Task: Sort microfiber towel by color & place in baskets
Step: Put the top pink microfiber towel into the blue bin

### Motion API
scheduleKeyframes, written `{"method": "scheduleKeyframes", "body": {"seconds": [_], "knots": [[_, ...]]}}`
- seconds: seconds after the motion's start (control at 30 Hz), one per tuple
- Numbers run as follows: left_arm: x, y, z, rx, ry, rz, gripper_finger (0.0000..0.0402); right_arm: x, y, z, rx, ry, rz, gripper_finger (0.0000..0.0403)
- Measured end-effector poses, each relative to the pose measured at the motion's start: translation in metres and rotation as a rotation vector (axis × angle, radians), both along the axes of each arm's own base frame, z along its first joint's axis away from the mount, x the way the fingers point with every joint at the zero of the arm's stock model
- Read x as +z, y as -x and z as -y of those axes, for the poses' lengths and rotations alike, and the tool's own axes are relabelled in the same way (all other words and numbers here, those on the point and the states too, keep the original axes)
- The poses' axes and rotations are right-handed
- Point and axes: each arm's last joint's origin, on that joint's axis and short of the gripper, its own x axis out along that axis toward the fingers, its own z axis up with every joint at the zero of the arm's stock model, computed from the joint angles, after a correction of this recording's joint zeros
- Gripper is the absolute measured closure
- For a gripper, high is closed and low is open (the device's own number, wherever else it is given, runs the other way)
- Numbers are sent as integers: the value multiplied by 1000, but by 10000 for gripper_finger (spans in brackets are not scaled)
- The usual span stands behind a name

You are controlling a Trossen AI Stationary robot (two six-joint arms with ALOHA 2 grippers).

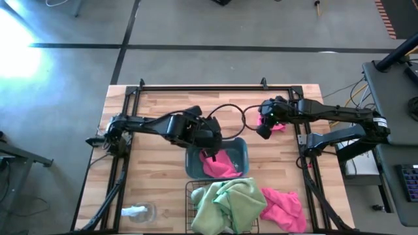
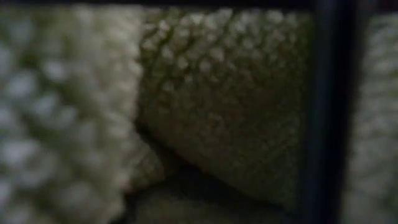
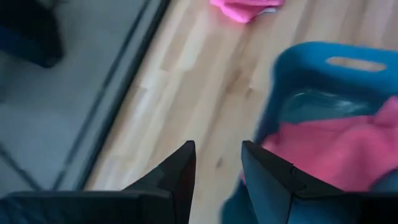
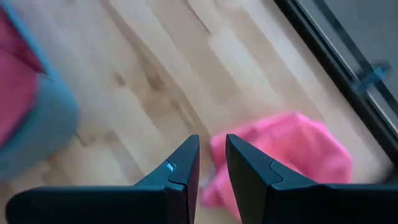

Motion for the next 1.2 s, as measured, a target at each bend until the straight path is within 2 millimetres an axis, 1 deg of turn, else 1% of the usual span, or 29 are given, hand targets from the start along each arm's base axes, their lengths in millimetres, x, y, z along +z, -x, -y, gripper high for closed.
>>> {"method": "scheduleKeyframes", "body": {"seconds": [0.07,0.17,0.3,0.43,0.57,0.67,0.8,0.87,0.93,1.0,1.1,1.2], "knots": [[0,4,-4,19,-46,-32,286,-1,5,-1,-23,-10,-32,330],[3,14,-12,65,-125,-75,286,3,11,-3,-20,-20,-20,330],[13,36,-20,107,-156,-54,286,11,20,-6,-16,-10,30,330],[15,67,-29,140,-137,24,286,18,28,-8,-17,-1,73,330],[9,95,-32,136,-83,193,286,19,31,-8,-17,1,84,330],[-3,113,-34,127,-35,311,286,12,28,-8,-7,9,98,330],[-19,133,-37,127,-4,423,286,-7,24,-8,48,-16,153,330],[-23,143,-38,133,10,468,286,-18,27,-10,53,-37,143,330],[-27,151,-40,135,15,486,286,-27,34,-10,2,-50,122,330],[-28,159,-41,135,18,500,286,-33,41,-9,-92,-41,111,330],[-28,168,-42,134,19,515,286,-38,51,-9,-222,-18,120,330],[-28,174,-43,117,0,510,286,-41,56,-9,-281,-36,136,330]]}}
